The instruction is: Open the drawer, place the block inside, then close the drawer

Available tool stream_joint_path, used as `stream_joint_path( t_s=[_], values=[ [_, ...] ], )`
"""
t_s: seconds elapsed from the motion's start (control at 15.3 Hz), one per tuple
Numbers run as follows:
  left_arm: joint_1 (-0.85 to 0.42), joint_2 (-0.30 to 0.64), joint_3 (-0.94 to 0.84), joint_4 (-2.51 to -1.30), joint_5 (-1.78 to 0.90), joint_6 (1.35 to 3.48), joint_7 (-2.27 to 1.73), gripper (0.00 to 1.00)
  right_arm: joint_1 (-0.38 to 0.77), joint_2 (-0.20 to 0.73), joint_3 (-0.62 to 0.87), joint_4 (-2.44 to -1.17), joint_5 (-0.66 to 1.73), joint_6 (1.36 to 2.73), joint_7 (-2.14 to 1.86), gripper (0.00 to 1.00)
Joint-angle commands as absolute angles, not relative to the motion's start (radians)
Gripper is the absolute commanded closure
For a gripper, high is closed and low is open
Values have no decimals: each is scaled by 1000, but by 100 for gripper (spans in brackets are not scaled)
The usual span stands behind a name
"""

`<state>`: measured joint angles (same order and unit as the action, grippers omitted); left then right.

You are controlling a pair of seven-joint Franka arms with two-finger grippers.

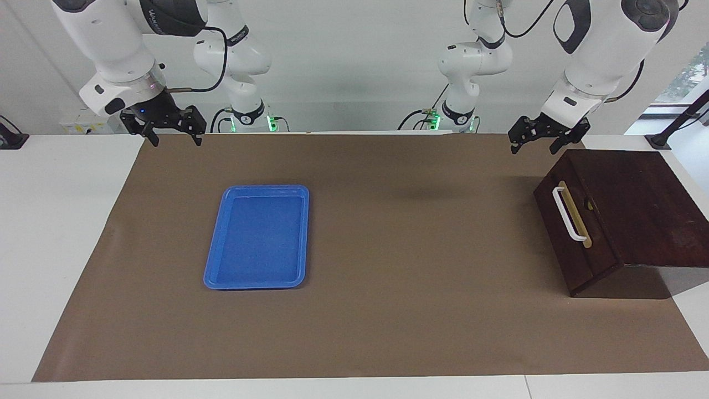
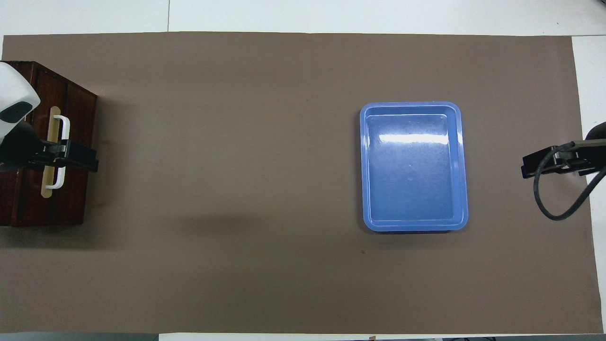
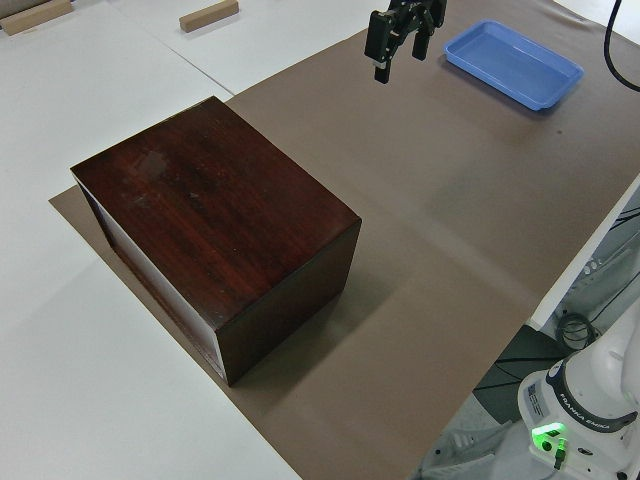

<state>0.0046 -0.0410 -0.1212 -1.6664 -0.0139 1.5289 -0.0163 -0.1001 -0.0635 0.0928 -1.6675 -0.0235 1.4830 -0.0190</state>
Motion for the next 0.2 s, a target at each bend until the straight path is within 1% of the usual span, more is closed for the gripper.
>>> stream_joint_path(
  t_s=[0.0,0.13],
  values=[
    [-5,-60,-110,-1672,-29,1503,2,0,-114,-63,103,-1661,-28,1466,-2,0],
    [-5,-58,-110,-1669,-31,1497,-2,0,-114,-63,103,-1661,-29,1466,-2,0]
  ],
)
